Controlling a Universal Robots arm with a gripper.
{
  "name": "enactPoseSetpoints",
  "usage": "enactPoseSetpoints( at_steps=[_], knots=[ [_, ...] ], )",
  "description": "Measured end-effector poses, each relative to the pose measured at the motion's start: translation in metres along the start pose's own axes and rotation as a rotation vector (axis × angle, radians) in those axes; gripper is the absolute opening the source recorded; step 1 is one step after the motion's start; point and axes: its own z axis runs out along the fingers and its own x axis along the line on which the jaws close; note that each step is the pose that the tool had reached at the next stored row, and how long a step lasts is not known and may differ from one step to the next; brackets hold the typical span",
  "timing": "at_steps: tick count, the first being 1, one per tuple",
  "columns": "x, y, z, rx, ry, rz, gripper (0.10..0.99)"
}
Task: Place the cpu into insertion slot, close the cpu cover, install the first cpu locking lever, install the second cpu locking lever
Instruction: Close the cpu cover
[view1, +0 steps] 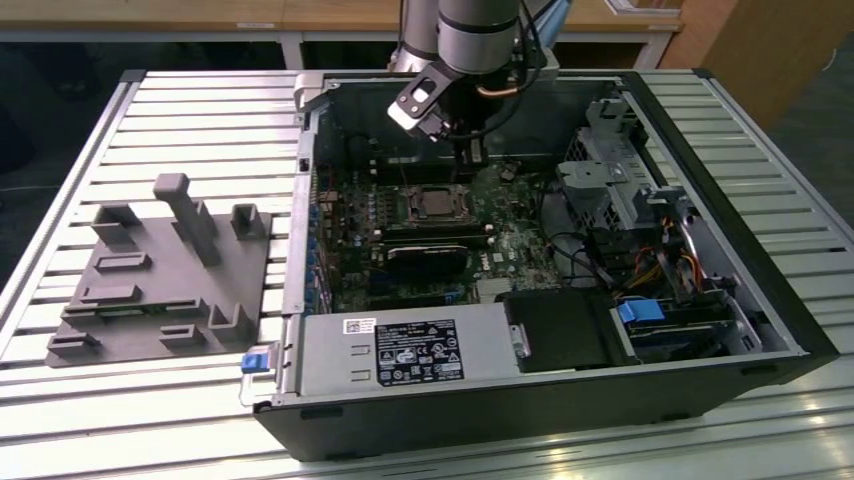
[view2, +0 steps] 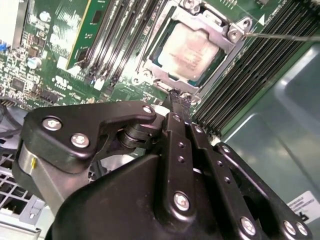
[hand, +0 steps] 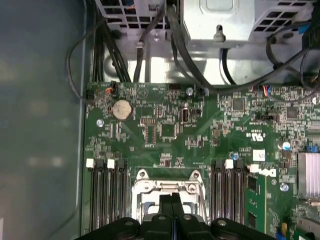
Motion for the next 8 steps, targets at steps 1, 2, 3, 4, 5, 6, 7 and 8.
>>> enactPoseSetpoints(
  at_steps=[1,2,3,4,5,6,7,8],
  knots=[
    [0.0,-0.0005,0.0003,0.001,0.0002,0.0,0.106],
    [0.0,-0.0006,0.0007,0.002,0.0002,0.0,0.106],
    [0.0,-0.0007,0.0014,0.005,0.0002,0.0,0.106],
    [0.0,-0.0008,0.0025,0.007,0.0003,0.0,0.106],
    [-0.0001,-0.0009,0.0037,0.01,0.0006,0.0,0.106],
    [-0.0001,-0.001,0.0047,0.012,0.0011,0.0,0.106],
    [-0.0002,-0.0011,0.0055,0.014,0.0021,0.0,0.106],
    [-0.0002,-0.0012,0.0061,0.016,0.0027,0.0,0.106]
  ],
)
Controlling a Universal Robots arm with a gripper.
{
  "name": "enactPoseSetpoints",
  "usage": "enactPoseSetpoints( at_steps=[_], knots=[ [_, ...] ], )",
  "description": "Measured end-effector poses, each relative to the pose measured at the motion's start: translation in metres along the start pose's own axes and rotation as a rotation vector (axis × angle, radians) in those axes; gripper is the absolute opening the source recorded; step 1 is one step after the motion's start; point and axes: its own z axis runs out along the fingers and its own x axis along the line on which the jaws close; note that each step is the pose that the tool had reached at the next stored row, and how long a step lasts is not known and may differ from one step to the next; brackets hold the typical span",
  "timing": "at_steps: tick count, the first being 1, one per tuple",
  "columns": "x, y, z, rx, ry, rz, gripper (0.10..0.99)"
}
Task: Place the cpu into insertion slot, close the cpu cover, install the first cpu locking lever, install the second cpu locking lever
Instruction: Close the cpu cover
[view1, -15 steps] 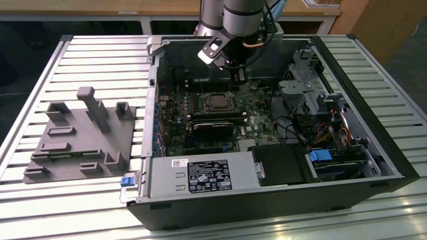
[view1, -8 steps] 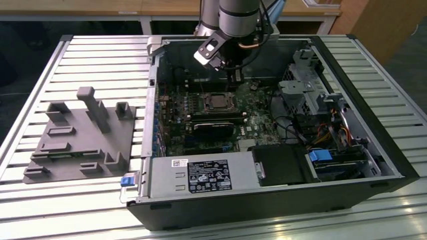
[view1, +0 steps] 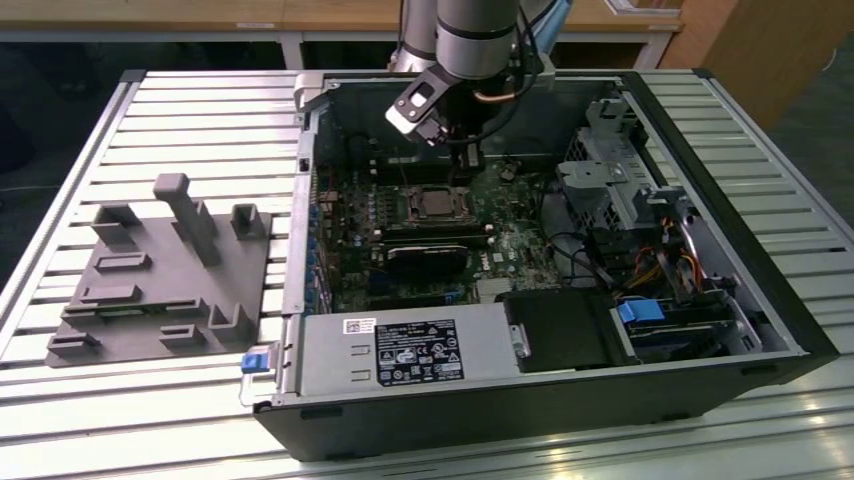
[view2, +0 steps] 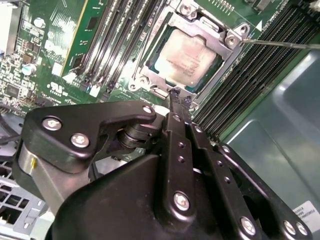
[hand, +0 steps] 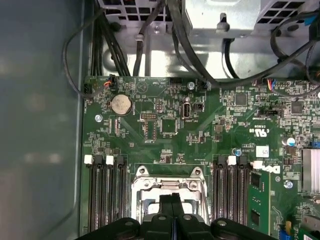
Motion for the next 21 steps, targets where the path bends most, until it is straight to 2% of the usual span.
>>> enactPoseSetpoints(
  at_steps=[5,8,11,13,16,21],
  knots=[
    [-0.0012,-0.001,0.0007,0.001,0.0004,-0.003,0.106],
    [-0.0022,-0.0021,0.0023,0.001,0.0043,-0.005,0.106],
    [-0.0023,-0.0027,0.0036,0.008,0.0138,-0.013,0.106],
    [-0.0024,-0.0047,0.0047,0.009,0.0164,-0.018,0.106],
    [-0.0024,-0.0075,0.0058,0.012,0.0175,-0.027,0.106],
    [-0.0024,-0.0079,0.006,0.026,0.0179,-0.033,0.106]
  ],
)
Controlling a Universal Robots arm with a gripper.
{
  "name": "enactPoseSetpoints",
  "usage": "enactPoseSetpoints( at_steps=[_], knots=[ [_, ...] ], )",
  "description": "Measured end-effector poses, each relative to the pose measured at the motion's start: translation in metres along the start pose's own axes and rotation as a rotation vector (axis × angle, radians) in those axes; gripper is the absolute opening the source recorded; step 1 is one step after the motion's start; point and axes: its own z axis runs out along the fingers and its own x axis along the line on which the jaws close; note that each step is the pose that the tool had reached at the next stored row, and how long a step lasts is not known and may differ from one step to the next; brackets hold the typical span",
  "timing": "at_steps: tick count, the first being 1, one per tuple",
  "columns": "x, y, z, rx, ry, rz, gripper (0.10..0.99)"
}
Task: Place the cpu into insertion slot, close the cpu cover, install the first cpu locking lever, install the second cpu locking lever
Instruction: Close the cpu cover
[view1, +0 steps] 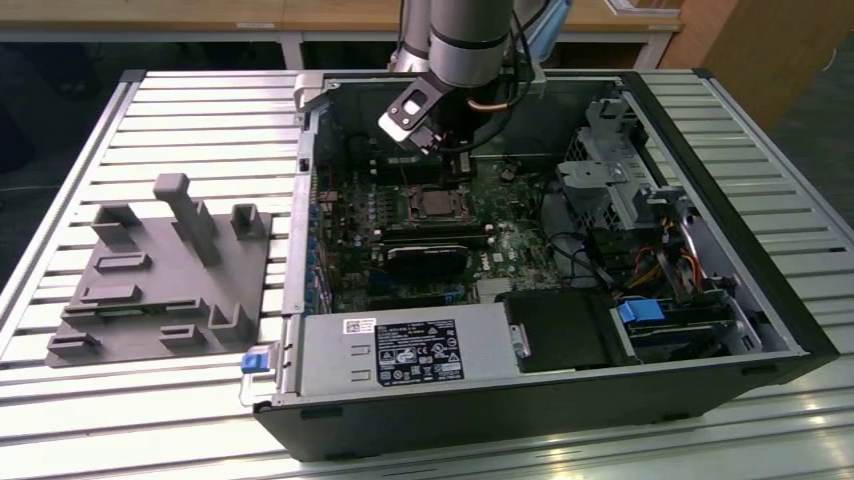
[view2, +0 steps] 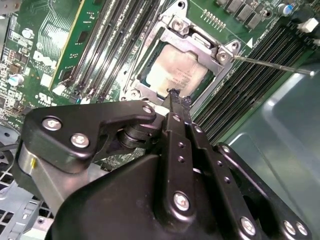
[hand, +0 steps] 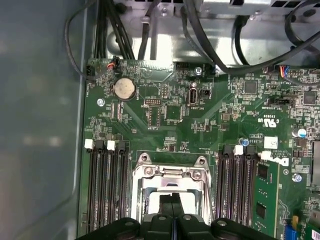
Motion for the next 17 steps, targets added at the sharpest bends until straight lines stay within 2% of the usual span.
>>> enactPoseSetpoints(
  at_steps=[3,9,17],
  knots=[
    [-0.0001,-0.0013,0.0006,0.003,0.0002,-0.004,0.106],
    [-0.0008,-0.0167,0.0034,0.003,0.0004,-0.01,0.106],
    [-0.0009,-0.0249,0.0127,0.003,0.0004,-0.012,0.106]
  ],
)
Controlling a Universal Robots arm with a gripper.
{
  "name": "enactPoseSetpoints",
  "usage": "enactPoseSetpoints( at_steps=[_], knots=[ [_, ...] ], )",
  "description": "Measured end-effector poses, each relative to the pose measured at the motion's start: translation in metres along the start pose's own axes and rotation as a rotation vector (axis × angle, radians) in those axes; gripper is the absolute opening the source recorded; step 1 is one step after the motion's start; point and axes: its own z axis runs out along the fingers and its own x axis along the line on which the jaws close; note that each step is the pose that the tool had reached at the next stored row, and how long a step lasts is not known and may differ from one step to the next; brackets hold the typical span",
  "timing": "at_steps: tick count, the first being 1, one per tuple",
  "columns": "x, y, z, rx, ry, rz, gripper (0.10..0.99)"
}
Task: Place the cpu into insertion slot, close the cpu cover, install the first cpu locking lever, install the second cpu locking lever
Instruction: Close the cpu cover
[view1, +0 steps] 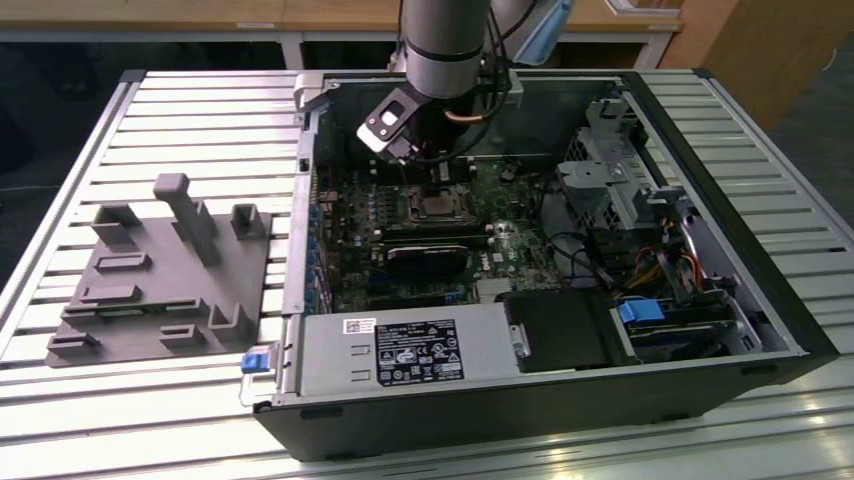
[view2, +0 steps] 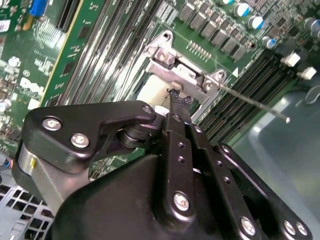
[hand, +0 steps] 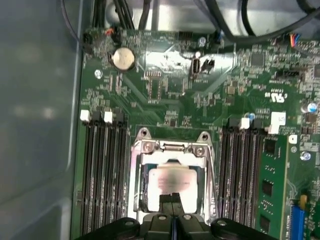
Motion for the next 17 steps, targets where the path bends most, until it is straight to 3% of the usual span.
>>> enactPoseSetpoints(
  at_steps=[5,17],
  knots=[
    [0.0002,-0.007,0.0048,0.0,-0.0001,-0.003,0.106],
    [0.0,-0.0086,0.0133,-0.001,-0.0002,-0.005,0.106]
  ],
)
